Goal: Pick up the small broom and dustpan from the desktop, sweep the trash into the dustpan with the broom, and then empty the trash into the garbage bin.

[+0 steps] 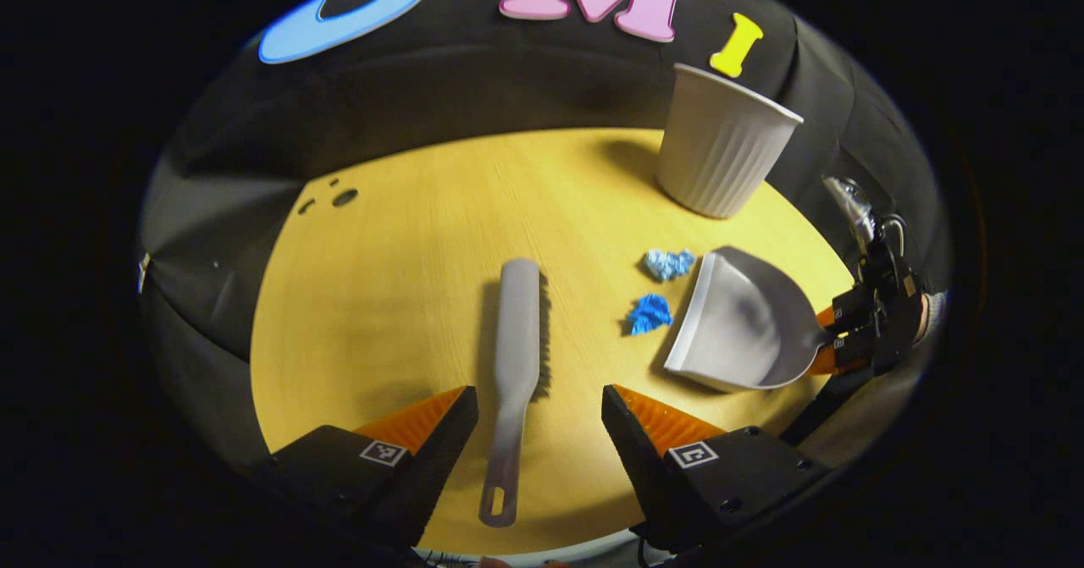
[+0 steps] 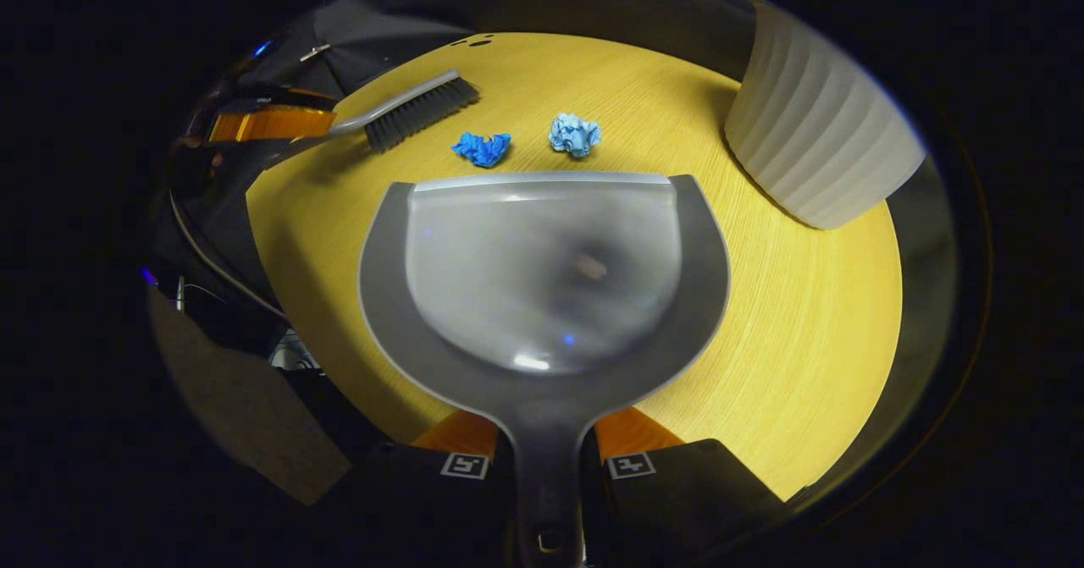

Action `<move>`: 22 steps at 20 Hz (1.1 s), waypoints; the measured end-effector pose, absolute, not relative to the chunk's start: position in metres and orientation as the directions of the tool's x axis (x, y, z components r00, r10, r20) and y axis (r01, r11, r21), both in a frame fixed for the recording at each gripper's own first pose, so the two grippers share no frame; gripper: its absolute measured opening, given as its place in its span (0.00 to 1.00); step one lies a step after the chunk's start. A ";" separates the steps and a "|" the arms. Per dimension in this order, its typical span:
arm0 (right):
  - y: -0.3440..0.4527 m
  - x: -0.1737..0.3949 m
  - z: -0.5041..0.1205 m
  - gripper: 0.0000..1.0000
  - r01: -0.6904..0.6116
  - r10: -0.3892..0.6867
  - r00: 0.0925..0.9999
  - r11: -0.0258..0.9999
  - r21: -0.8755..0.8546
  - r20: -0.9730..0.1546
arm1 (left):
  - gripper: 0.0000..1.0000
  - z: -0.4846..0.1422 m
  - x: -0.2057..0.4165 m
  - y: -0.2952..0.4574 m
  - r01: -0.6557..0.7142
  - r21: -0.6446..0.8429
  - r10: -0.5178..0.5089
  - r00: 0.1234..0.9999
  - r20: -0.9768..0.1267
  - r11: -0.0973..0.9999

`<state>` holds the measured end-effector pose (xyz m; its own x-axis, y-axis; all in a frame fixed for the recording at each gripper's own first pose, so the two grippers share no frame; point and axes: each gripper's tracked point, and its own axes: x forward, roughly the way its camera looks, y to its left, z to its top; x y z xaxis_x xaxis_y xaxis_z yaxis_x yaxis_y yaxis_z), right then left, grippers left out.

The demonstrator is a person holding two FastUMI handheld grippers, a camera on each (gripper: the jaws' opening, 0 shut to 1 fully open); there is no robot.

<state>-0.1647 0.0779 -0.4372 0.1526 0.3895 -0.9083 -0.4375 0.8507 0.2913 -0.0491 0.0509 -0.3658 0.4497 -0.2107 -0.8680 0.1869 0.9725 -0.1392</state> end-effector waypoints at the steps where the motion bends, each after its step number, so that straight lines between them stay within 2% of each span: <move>1: 0.077 -0.165 -0.437 0.36 -0.435 0.391 0.152 0.851 0.294 -0.908 | 0.96 -0.377 -0.051 0.053 0.183 -0.144 -0.210 0.423 -0.881 0.973; 2: 0.077 -0.165 -0.437 0.41 -0.432 0.392 0.151 0.852 0.296 -0.908 | 0.96 -0.387 -0.050 0.056 0.176 -0.144 -0.205 0.403 -0.892 0.974; 3: 0.077 -0.164 -0.437 0.36 -0.430 0.392 0.151 0.853 0.297 -0.907 | 0.95 -0.394 -0.049 0.058 0.171 -0.146 -0.202 0.384 -0.901 0.975; 10: 0.077 -0.163 -0.436 0.36 -0.432 0.393 0.150 0.851 0.297 -0.907 | 0.83 -0.431 -0.050 0.062 0.183 -0.151 -0.193 0.246 -0.950 0.972; 11: 0.077 -0.163 -0.437 0.41 -0.434 0.393 0.149 0.851 0.297 -0.907 | 0.77 -0.434 -0.051 0.062 0.189 -0.149 -0.192 0.232 -0.954 0.971; 12: 0.077 -0.163 -0.436 0.36 -0.433 0.392 0.147 0.851 0.297 -0.908 | 0.74 -0.435 -0.048 0.064 0.199 -0.128 -0.173 0.232 -0.957 0.972; 13: 0.077 -0.163 -0.437 0.36 -0.433 0.392 0.146 0.851 0.298 -0.908 | 0.67 -0.438 -0.046 0.065 0.213 -0.125 -0.174 0.231 -0.957 0.969; 14: 0.077 -0.163 -0.438 0.41 -0.434 0.392 0.143 0.850 0.298 -0.909 | 0.60 -0.437 -0.044 0.065 0.221 -0.117 -0.168 0.230 -0.958 0.968; 15: 0.077 -0.163 -0.438 0.36 -0.434 0.391 0.141 0.850 0.298 -0.910 | 0.58 -0.438 -0.043 0.066 0.231 -0.109 -0.162 0.225 -0.961 0.967; 16: 0.077 -0.163 -0.439 0.41 -0.435 0.390 0.139 0.850 0.298 -0.910 | 0.56 -0.438 -0.042 0.069 0.245 -0.094 -0.150 0.219 -0.964 0.965; 17: 0.077 -0.162 -0.439 0.36 -0.437 0.390 0.138 0.849 0.298 -0.910 | 0.51 -0.439 -0.041 0.074 0.256 -0.076 -0.133 0.215 -0.968 0.964; 19: 0.079 -0.163 -0.441 0.36 -0.440 0.392 0.134 0.846 0.300 -0.910 | 0.31 -0.441 -0.040 0.073 0.254 -0.070 -0.126 0.210 -0.970 0.965; 22: 0.078 -0.164 -0.442 0.36 -0.452 0.396 0.125 0.839 0.303 -0.910 | 0.29 -0.441 -0.041 0.073 0.254 -0.071 -0.126 0.209 -0.970 0.965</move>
